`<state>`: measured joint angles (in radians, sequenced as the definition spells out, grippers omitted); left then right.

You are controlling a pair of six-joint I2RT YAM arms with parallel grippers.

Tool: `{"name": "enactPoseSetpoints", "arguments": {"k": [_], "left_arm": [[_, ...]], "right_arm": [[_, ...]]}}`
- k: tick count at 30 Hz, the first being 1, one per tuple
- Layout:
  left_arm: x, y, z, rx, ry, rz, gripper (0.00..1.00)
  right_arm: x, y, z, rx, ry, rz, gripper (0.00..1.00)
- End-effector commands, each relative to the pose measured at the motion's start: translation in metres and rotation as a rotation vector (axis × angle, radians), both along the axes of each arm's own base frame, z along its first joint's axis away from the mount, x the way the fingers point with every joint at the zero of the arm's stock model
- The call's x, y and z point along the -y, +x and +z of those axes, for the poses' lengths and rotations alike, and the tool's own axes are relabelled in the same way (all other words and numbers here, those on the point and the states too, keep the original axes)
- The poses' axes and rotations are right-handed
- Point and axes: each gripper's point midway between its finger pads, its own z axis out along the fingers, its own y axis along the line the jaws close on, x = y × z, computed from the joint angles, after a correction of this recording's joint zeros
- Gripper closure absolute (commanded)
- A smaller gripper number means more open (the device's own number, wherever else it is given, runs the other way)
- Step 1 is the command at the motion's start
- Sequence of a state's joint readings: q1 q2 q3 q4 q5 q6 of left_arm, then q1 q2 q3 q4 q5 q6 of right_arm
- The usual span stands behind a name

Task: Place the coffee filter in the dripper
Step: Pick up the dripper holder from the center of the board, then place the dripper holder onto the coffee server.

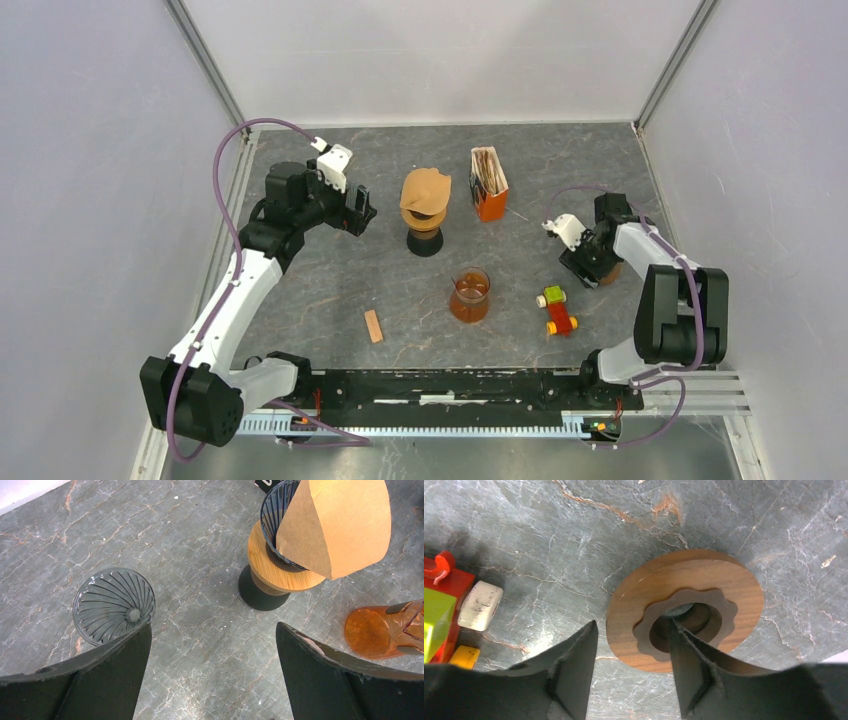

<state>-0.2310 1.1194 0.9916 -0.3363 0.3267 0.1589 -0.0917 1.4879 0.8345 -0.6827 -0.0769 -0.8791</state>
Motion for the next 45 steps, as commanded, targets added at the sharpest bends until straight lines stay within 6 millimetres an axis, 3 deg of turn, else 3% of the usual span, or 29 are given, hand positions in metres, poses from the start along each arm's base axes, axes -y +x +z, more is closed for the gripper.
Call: {"name": "enactPoseSetpoints", "arguments": {"k": [1,4,9,12,14,18,21,25,32,39,45], "left_arm": [[0.002,0.005,0.009,0.057,0.022,-0.04,0.0],[0.002,0.006,0.01,0.058,0.022,-0.038,0.0],[-0.001,0.008,0.012,0.062,0.032,-0.022,0.0],[-0.002,0.009,0.012,0.053,0.027,-0.009,0.0],[-0.002,0.011,0.013,0.042,0.017,0.005,0.0],[-0.006,0.018,0.017,0.03,0.015,0.051,0.0],[-0.012,0.026,0.02,0.028,0.025,0.096,0.0],[-0.018,0.035,0.024,0.03,0.042,0.138,0.0],[-0.014,0.038,0.024,0.004,0.013,0.148,0.0],[-0.01,0.035,0.026,0.001,-0.011,0.133,0.0],[-0.009,0.029,0.027,0.014,-0.021,0.12,0.0]], "right_arm": [[-0.001,0.018,0.008,0.028,0.031,0.037,0.48],[-0.006,0.02,0.016,0.026,0.057,0.057,0.67],[-0.023,0.034,0.073,0.141,0.124,0.124,0.98],[-0.052,0.033,0.111,0.193,0.17,0.234,1.0],[-0.083,0.026,0.131,0.223,0.181,0.342,1.0],[-0.15,0.004,0.165,0.303,0.208,0.578,1.0],[-0.19,-0.017,0.185,0.337,0.251,0.732,1.0],[-0.228,-0.043,0.186,0.358,0.248,0.892,1.0],[-0.265,-0.074,0.17,0.323,0.223,1.046,1.0],[-0.285,-0.09,0.153,0.27,0.207,1.116,1.0],[-0.289,-0.091,0.139,0.242,0.166,1.127,1.0]]}}
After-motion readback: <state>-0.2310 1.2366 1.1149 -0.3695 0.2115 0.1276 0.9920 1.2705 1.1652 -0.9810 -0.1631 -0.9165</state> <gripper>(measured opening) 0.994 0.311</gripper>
